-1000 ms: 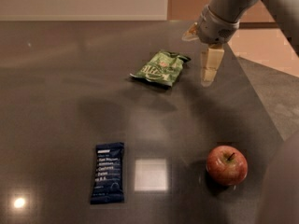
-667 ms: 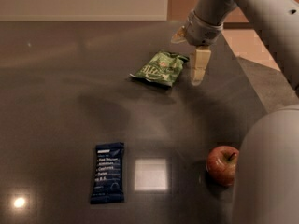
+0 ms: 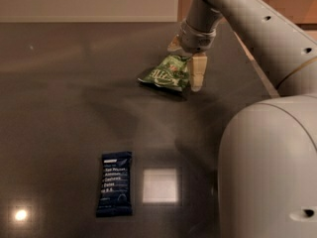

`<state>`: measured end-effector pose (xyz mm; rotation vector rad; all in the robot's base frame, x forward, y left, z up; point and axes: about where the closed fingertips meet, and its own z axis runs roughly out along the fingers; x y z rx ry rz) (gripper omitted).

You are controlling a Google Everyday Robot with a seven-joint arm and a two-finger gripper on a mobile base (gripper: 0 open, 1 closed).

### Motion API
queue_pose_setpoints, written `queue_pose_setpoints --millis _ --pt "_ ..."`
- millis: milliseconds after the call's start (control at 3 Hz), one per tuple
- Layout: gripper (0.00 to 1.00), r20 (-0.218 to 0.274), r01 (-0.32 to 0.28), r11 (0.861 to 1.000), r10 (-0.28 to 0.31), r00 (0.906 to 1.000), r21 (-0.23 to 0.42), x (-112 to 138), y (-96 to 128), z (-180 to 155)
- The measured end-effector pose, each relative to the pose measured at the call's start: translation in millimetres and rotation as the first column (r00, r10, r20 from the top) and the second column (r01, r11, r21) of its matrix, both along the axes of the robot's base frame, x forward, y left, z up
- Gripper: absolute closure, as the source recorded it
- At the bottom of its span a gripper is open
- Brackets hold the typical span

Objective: Move green jalapeno chip bag near rxbar blueberry

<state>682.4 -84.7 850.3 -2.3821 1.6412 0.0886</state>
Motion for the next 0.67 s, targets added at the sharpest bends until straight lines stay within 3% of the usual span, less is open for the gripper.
queue_pose_setpoints --millis 667 --pt "0.42 -0.022 -0.042 0.999 0.042 0.9989 -0.033 -0.6 8.5 -14.1"
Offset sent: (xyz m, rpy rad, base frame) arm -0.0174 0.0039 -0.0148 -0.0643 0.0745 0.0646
